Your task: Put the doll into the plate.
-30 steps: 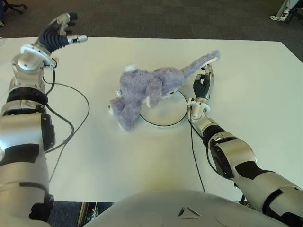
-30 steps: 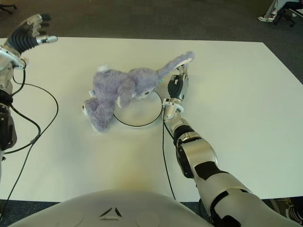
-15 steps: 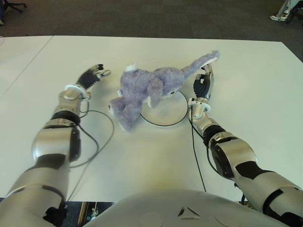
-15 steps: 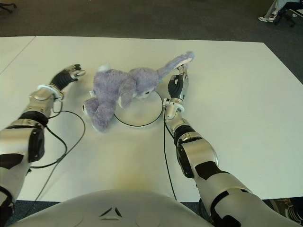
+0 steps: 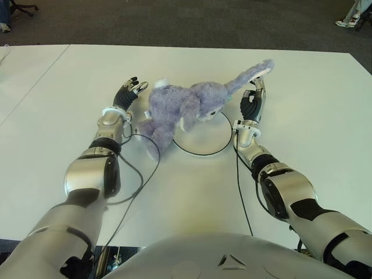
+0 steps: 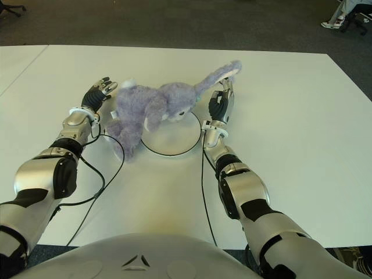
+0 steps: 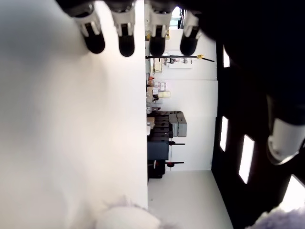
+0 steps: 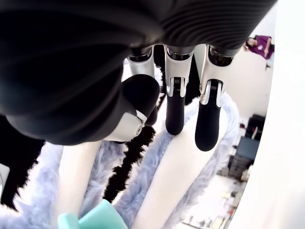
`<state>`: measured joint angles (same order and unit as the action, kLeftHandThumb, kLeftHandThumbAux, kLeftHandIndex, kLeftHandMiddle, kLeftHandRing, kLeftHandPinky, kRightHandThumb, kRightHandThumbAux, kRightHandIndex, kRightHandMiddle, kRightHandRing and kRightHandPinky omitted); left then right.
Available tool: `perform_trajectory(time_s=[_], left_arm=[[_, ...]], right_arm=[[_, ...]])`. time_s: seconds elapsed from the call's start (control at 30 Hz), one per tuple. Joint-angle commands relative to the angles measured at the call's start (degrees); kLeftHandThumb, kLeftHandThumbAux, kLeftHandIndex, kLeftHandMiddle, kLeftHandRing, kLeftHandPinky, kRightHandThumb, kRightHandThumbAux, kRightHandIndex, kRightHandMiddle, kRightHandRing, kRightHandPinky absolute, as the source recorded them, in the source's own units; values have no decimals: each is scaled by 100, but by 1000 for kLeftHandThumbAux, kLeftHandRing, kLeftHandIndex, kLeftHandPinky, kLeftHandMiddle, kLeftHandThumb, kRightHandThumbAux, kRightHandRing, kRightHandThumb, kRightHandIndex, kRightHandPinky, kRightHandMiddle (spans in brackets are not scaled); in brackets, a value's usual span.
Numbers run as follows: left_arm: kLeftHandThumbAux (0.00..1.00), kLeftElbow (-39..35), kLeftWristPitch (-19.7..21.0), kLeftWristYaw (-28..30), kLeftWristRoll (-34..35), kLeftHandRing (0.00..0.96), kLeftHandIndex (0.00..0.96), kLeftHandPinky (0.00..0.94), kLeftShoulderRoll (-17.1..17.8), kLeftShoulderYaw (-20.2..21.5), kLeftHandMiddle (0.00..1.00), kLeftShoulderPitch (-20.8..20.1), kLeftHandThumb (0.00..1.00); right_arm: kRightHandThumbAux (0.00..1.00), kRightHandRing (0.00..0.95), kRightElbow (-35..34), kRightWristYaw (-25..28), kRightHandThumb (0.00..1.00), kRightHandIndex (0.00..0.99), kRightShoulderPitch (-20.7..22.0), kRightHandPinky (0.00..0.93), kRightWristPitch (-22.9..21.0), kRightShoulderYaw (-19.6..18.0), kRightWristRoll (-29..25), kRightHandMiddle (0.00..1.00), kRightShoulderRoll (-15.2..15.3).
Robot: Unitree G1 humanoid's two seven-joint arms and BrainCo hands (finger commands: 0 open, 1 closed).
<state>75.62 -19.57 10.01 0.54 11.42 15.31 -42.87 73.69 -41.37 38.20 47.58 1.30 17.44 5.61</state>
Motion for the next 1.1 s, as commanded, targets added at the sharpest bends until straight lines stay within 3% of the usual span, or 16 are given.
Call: perform_trajectory(time_s=[0.03, 0.23, 0.73, 0.77, 0.8, 0.83, 0.97, 1.1], left_arm=[[527, 262, 326, 41, 37, 0, 0, 0, -625, 57, 0, 588, 0], [521, 270, 322, -73, 50, 0, 0, 0, -795, 153, 0, 788, 0], [527, 222, 91, 122, 258, 0, 0, 0, -998, 387, 0, 1202, 0], [529, 220, 75, 139, 277, 0, 0, 0, -1009, 413, 0, 1228, 0], [530, 218, 64, 150, 289, 0, 0, 0, -1016, 430, 0, 1245, 0], [530, 219, 37, 188, 321, 0, 0, 0, -1033, 467, 0, 1299, 0], [536, 228, -23, 407, 519, 0, 0, 0, -1126, 645, 0, 1541, 0], [541, 230, -42, 619, 676, 0, 0, 0, -1212, 780, 0, 1650, 0]], right_arm=[[745, 196, 350, 687, 1000, 183, -1009, 396, 81, -337, -436, 126, -363], [746, 176, 357, 1034, 1000, 183, -1081, 397, -34, -513, -569, 129, -349], [750, 170, 350, 1083, 1000, 213, -1006, 392, -184, -594, -550, 152, -353], [828, 163, 349, 1106, 926, 207, -1011, 254, -180, -611, -570, 147, -358], [842, 162, 348, 1123, 910, 207, -1014, 230, -176, -624, -584, 146, -361], [853, 161, 349, 1174, 898, 206, -1022, 212, -179, -658, -625, 146, -375], [893, 153, 356, 1429, 614, 204, -1083, 173, -252, -812, -805, 150, -442], [903, 146, 364, 1636, 524, 213, -1144, 161, -350, -914, -931, 154, -481]])
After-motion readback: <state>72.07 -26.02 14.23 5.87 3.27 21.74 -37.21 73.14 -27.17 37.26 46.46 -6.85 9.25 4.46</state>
